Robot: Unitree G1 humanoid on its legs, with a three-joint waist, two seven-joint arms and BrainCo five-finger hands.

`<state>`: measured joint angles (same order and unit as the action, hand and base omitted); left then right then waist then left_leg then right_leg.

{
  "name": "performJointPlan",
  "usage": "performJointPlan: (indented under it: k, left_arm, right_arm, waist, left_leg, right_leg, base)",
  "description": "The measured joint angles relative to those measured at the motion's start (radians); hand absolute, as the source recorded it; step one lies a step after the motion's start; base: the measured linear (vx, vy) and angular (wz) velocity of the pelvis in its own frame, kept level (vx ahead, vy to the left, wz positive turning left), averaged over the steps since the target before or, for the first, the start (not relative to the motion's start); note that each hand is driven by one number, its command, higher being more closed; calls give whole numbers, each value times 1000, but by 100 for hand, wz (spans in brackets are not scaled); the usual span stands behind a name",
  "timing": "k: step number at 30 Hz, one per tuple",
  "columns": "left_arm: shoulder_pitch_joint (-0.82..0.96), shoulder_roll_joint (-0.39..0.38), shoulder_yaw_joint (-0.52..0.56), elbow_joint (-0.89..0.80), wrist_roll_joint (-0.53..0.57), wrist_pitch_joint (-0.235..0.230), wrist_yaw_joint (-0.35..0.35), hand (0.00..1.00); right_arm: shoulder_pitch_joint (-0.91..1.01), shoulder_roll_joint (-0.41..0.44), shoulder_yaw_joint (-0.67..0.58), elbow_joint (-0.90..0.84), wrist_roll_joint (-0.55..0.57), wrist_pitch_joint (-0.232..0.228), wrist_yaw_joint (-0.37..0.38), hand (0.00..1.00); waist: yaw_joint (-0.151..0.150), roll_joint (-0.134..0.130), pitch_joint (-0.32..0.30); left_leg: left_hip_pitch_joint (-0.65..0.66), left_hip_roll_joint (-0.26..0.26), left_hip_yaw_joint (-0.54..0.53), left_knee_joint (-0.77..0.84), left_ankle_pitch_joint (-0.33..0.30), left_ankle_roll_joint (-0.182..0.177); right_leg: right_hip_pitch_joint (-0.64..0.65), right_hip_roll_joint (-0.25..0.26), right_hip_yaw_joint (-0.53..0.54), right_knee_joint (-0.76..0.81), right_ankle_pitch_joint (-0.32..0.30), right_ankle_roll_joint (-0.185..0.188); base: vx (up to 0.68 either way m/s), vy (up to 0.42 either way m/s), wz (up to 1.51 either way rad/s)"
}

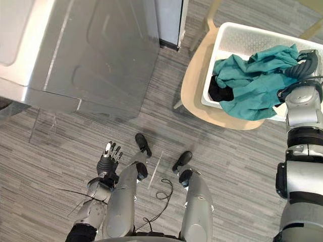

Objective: Pick up the laundry basket with both hands and put the clothes into the washing machine.

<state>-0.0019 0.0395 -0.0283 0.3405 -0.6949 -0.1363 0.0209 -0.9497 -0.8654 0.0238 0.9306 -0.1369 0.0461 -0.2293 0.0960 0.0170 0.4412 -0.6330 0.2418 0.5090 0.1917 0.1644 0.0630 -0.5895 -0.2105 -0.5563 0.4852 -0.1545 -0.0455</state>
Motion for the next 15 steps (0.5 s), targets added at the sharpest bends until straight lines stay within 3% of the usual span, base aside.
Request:
performJointPlan:
  k: [4, 7, 15]
  left_arm:
    - [-14, -3, 0, 30, -1, 0, 0, 0]
    - [-24, -7, 0, 46, -1, 0, 1, 0]
    - [-19, -6, 1, 61, -2, 3, 5, 0]
  right_arm:
    - [-11, 4, 77, 61, 35, 0, 24, 0]
    - [-5, 54, 92, 60, 68, 2, 29, 0]
    - [143, 221, 65, -431, 88, -3, -13, 0]
  waist:
    - [-3, 3, 1]
    - [-9, 3, 1]
    - [0, 3, 1]
  left_leg:
    - [0, 5, 11, 1, -1, -1]
    - [-1, 15, 13, 27, -15, -9]
    - [-4, 40, 8, 75, -32, -9]
  right_leg:
    - [-10, 3, 13, 7, 0, 0]
    - [-8, 4, 19, 14, 0, -1]
    - [2, 17, 26, 20, -3, -4]
  base:
    - [24, -69, -9]
    - [15, -64, -7]
    - [-27, -48, -3]
